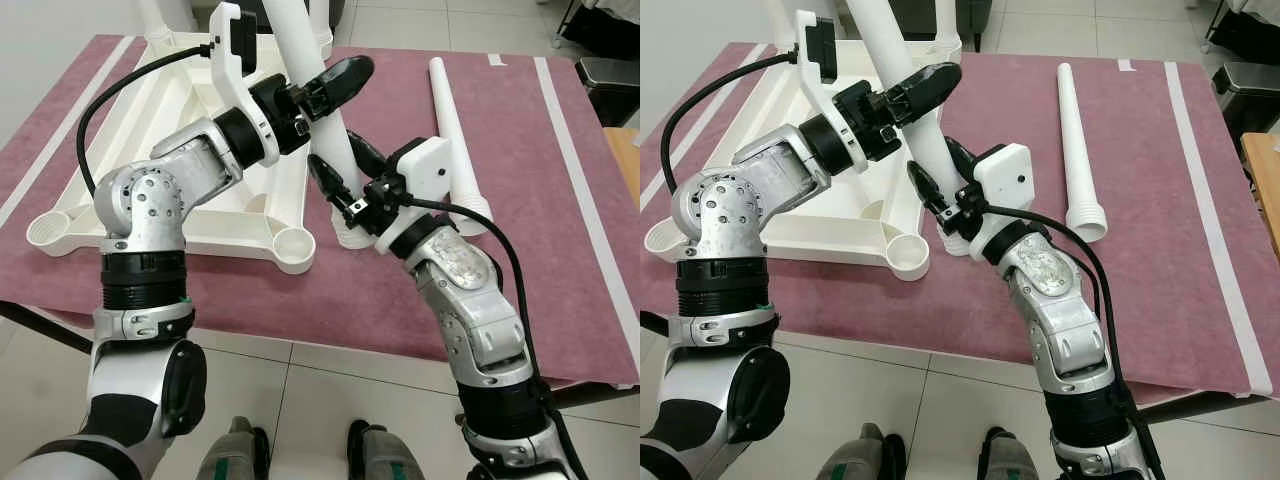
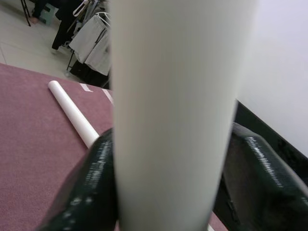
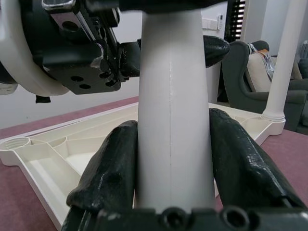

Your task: Building children table

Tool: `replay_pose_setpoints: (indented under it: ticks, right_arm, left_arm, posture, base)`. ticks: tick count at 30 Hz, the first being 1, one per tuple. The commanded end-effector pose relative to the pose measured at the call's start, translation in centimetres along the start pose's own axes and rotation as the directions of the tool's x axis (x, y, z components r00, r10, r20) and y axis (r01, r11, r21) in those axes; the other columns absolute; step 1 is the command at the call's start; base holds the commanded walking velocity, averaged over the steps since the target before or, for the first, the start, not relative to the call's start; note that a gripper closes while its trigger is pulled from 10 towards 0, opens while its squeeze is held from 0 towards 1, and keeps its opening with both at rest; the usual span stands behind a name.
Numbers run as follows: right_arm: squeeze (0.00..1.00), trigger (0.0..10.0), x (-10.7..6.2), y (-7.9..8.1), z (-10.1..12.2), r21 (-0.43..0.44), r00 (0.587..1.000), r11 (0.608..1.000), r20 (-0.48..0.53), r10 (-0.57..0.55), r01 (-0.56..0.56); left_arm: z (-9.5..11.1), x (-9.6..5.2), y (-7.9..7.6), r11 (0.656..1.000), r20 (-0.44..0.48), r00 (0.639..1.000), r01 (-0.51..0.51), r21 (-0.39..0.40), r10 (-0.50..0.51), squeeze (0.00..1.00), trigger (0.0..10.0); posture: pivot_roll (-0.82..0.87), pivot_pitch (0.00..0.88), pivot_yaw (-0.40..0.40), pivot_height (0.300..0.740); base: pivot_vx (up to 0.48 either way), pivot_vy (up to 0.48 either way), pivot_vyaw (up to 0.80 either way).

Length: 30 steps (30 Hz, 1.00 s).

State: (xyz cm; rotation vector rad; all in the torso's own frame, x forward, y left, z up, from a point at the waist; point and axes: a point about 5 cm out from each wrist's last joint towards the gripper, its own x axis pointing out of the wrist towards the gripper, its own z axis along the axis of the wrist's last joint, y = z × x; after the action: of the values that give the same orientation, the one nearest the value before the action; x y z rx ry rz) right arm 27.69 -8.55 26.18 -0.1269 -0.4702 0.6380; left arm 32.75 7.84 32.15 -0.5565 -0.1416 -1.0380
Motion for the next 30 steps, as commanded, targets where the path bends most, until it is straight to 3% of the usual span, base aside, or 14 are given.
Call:
replay_pose_setpoints:
  ticks: [1,6,10,11,13,14,16,17,18,19,25,27,29,30]
  right_arm:
    - [0.00,10.0,0.0,0.7,0.3,-0.009,0.999,1.000,0.019,0.027,-0.027]
    - [0.00,10.0,0.0,0.7,0.1,-0.029,1.000,0.999,0.001,0.021,-0.021]
    - [0.00,10.0,0.4,0.0,-0.5,-0.127,0.997,0.991,-0.044,-0.058,0.052]
    - [0.00,10.0,0.6,-0.6,-0.8,-0.212,0.990,0.971,-0.066,-0.126,0.110]
    - [0.00,10.0,0.6,-0.6,-0.8,-0.212,0.990,0.971,-0.066,-0.126,0.110]
    - [0.00,10.0,0.7,-1.0,-1.0,-0.312,0.978,0.937,-0.081,-0.190,0.156]
    - [0.00,10.0,0.7,-1.0,-1.0,-0.312,0.978,0.937,-0.081,-0.190,0.156]
    - [0.00,10.0,0.9,-1.4,-1.1,-0.411,0.963,0.890,-0.092,-0.255,0.196]
    - [0.00,10.0,0.9,-1.4,-1.1,-0.411,0.963,0.890,-0.092,-0.255,0.196]
    - [1.00,10.0,1.1,-1.5,-1.2,-0.452,0.955,0.867,-0.099,-0.281,0.209]
    - [1.00,10.0,1.3,-1.3,-1.4,-0.450,0.953,0.870,-0.116,-0.280,0.201]
    - [0.00,10.0,1.5,-1.3,-1.8,-0.452,0.938,0.868,-0.165,-0.306,0.204]
    - [0.00,10.0,1.5,-1.3,-1.8,-0.452,0.938,0.868,-0.165,-0.306,0.204]
    - [0.00,10.0,1.5,-1.6,-2.0,-0.471,0.917,0.850,-0.181,-0.356,0.237]
  left_arm:
    - [0.0,0.3,-1.3,0.986,-0.006,0.986,0.166,0.000,-0.166,0.00,0.0]
    - [0.0,0.1,-1.6,0.985,-0.008,0.985,0.174,0.017,-0.173,0.00,0.0]
    - [0.0,0.1,-1.7,0.986,-0.015,0.988,0.154,0.059,-0.153,0.00,0.0]
    - [-0.1,0.3,-1.6,0.988,-0.018,0.992,0.124,0.091,-0.123,0.00,0.0]
    - [-0.1,0.3,-1.6,0.988,-0.018,0.992,0.124,0.091,-0.123,0.00,0.0]
    - [-0.2,0.6,-1.4,0.988,-0.018,0.996,0.087,0.128,-0.086,0.00,0.0]
    - [-0.2,0.6,-1.4,0.988,-0.018,0.996,0.087,0.128,-0.086,0.00,0.0]
    - [-0.4,1.0,-1.3,0.980,-0.016,0.999,0.032,0.196,-0.029,0.00,0.0]
    - [-0.4,1.0,-1.3,0.980,-0.016,0.999,0.032,0.196,-0.029,0.00,0.0]
    - [-0.7,1.4,-1.2,0.970,-0.002,1.000,-0.008,0.245,0.009,0.00,0.0]
    - [-0.9,1.7,-1.4,0.961,0.003,1.000,-0.023,0.276,0.023,0.00,0.0]
    - [-1.5,1.9,-1.8,0.938,-0.003,0.999,-0.029,0.345,0.032,0.00,0.0]
    - [-1.5,1.9,-1.8,0.938,-0.003,0.999,-0.029,0.345,0.032,0.00,0.0]
    - [-1.7,2.0,-1.8,0.920,0.008,0.998,-0.056,0.387,0.057,0.00,0.0]
  posture:
    - [-0.05,0.134,0.123,0.740]
    - [-0.05,0.134,0.123,0.740]
    - [-0.05,0.133,0.119,0.740]
    - [-0.05,0.134,0.117,0.740]
    - [-0.05,0.134,0.117,0.740]
    - [-0.05,0.134,0.117,0.740]
    - [-0.05,0.134,0.117,0.740]
    - [-0.05,0.134,0.116,0.740]
    - [-0.05,0.134,0.116,0.740]
    - [-0.06,0.133,0.117,0.740]
    - [-0.06,0.133,0.117,0.740]
    - [-0.06,0.132,0.115,0.740]
    - [-0.06,0.132,0.115,0.740]
    - [-0.06,0.130,0.112,0.740]
  base:
    - [0.000,0.000,0.00]
    - [0.000,0.000,0.00]
    - [0.000,0.000,0.00]
    - [0.000,0.000,0.00]
    - [0.000,0.000,0.00]
    - [0.000,0.000,0.00]
    - [0.000,0.000,0.00]
    - [0.000,0.000,0.00]
    - [0.000,0.000,0.00]
    - [0.000,0.000,0.00]
    - [0.000,0.000,0.00]
    - [0.000,0.000,0.00]
    - [0.000,0.000,0.00]
    - [0.000,0.000,0.00]
